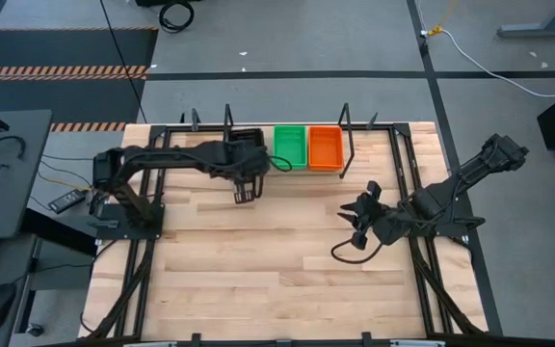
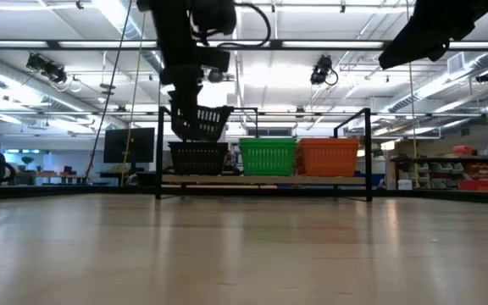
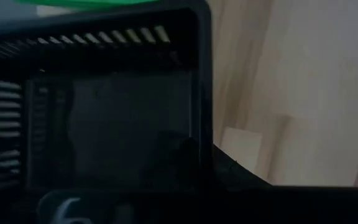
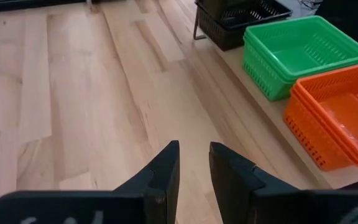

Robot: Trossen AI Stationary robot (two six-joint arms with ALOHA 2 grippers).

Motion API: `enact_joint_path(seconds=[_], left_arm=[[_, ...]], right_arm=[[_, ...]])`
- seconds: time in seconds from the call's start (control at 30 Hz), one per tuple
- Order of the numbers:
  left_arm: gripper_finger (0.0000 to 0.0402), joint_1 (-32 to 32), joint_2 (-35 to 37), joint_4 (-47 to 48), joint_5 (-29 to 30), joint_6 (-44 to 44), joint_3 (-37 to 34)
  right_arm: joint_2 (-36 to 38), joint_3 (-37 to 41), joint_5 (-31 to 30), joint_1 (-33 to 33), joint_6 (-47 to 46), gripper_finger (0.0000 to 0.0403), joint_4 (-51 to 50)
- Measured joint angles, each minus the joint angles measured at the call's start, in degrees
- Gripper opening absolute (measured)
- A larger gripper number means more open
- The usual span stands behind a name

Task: Stack baskets on shelf by color
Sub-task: Stack the black bin on the black bin on the shelf

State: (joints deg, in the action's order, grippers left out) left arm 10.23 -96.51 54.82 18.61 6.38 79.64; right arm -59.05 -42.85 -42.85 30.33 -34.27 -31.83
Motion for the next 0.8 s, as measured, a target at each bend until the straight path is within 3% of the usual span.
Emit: enact_joint_path(seconds=[0.23, 0.47, 0.8], left_arm=[[0.0002, 3.8, -0.1, -7.4, -4.4, 4.5, -3.2], [0.0002, 6.7, -0.1, -7.4, -4.9, 6.2, -3.2], [0.0007, 9.3, -0.3, -5.6, -12.9, 7.8, -3.2]], right_arm=[[0.0, 0.0, 0.0, 0.0, 0.0, 0.0093, 0.1], [0.0, 0.0, 0.1, 0.0, 0.0, 0.0093, 0.1], [0.0, 0.0, 0.1, 0.0, 0.0, 0.0093, 0.1]])
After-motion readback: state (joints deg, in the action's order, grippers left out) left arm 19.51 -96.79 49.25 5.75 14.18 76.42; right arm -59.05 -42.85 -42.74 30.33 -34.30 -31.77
